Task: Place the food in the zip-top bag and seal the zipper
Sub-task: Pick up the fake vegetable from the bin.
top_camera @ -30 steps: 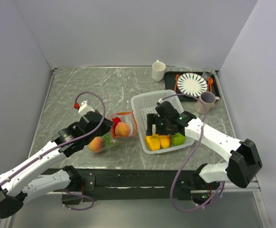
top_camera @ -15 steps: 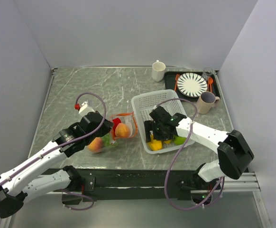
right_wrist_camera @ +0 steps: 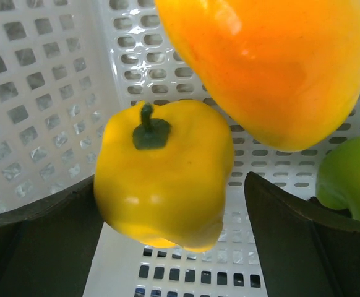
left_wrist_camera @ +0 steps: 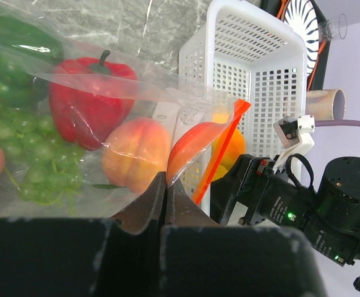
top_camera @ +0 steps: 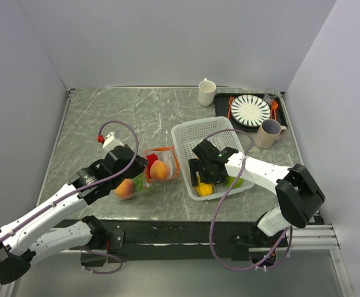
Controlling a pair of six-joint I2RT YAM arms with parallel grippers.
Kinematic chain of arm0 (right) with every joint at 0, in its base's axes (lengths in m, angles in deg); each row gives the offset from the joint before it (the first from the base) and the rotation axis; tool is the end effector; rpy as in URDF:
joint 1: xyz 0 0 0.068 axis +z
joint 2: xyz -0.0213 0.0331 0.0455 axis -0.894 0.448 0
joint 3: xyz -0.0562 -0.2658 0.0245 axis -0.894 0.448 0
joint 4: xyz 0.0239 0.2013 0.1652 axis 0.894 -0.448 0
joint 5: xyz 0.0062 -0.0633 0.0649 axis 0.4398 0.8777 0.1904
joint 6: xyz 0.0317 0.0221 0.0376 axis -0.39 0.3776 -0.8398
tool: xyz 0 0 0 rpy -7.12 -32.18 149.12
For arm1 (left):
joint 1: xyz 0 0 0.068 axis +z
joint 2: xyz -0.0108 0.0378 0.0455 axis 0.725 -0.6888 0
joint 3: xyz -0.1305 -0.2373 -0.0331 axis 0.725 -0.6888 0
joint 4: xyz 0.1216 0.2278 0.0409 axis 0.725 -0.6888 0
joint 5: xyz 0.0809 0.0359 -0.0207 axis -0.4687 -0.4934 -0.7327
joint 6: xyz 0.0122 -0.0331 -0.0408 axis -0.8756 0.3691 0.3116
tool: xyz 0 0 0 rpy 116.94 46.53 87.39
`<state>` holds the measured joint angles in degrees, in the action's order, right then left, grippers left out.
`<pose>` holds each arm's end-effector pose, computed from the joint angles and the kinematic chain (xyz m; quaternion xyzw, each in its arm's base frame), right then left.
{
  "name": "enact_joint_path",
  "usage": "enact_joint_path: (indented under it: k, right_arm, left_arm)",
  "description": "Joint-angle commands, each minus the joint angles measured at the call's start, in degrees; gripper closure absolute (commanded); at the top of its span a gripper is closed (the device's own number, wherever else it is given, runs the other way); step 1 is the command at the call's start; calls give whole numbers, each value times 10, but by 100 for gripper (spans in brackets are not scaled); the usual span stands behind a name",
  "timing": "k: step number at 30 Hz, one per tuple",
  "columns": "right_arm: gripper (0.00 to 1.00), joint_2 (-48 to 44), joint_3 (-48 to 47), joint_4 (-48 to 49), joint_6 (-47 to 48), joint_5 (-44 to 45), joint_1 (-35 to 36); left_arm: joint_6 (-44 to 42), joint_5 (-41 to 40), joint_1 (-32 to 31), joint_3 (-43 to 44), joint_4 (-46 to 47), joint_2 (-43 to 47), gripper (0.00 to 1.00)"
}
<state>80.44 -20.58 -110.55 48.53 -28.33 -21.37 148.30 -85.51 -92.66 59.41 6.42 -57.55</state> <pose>0.2075 0.1844 0.1922 -0.0807 0.9803 0.0879 0.1572 0.1392 -0.1254 0.3050 -0.2583 0.8338 -0.2896 0.3928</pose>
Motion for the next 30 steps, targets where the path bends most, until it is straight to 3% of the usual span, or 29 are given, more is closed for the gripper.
enact_joint_path:
  k: [1,6,14,30]
  right_arm:
    - [11,2,3,6,0,28,1]
    - [41,-10,6,7,-4,34,1]
    - [62,-43,0,4,-4,37,1]
    - [65,-93,-31,-18,-5,49,-4]
  left_arm:
    - [-4,-6,2,11,2,5,99]
    - [-7,-5,2,15,0,3,99]
    - [-4,-2,2,11,2,2,99]
    - [-10,-2,3,16,1,-2,99]
